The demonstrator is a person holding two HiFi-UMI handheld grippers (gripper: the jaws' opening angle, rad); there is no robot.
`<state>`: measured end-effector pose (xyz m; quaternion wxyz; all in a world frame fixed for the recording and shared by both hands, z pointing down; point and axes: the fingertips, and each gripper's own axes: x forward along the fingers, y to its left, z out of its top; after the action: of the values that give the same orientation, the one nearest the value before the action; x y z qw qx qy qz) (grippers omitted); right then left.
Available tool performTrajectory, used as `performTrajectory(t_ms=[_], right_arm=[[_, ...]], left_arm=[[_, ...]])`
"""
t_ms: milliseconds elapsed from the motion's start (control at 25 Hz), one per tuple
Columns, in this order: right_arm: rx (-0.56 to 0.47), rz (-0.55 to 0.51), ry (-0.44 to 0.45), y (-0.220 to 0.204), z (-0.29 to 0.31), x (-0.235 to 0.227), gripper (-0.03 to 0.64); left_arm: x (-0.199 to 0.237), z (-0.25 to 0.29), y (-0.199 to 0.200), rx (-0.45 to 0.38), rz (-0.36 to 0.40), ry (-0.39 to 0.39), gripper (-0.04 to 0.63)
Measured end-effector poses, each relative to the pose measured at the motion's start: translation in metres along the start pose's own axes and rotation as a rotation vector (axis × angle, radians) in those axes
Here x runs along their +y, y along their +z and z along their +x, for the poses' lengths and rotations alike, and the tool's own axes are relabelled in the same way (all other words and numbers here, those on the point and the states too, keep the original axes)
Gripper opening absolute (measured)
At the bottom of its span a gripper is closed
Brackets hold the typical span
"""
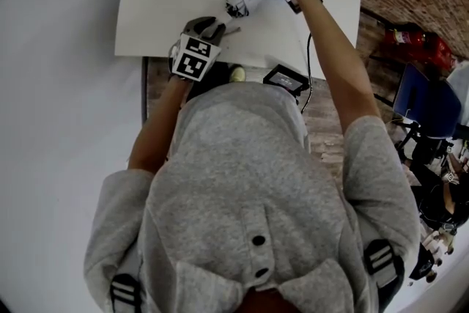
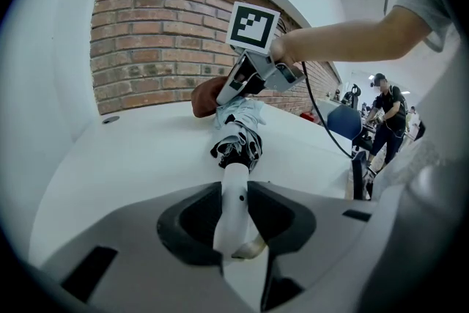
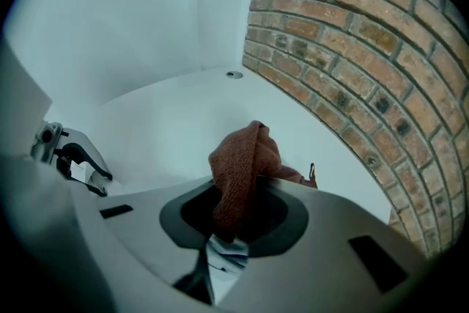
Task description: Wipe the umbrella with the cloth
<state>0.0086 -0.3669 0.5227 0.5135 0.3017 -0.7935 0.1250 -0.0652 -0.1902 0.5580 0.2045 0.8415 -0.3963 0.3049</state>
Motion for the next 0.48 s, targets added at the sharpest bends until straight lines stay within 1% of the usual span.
performTrajectory(t_ms=[80, 160, 320, 480], right_arm=[[0.055, -0.012, -0.017, -0.01, 0.001, 0.004, 0.083], [0.068, -0.032, -0.011, -0.011, 0.005, 0.011, 0.083], [0.08, -0.068, 0.032, -0.008, 0.01, 0.026, 0.083], [0.116, -0.088, 0.076, -0.011, 0.014, 0.04, 0.083]], left_arm=[[0.0, 0.001, -0.001, 0.001, 0.0, 0.001, 0.115], [0.0, 0.001, -0.002, 0.004, 0.001, 0.001, 0.115], [0.0, 0.002, -0.002, 0.005, 0.001, 0.003, 0.115], [0.0, 0.003, -0.002, 0.007, -0.001, 0.004, 0.115]])
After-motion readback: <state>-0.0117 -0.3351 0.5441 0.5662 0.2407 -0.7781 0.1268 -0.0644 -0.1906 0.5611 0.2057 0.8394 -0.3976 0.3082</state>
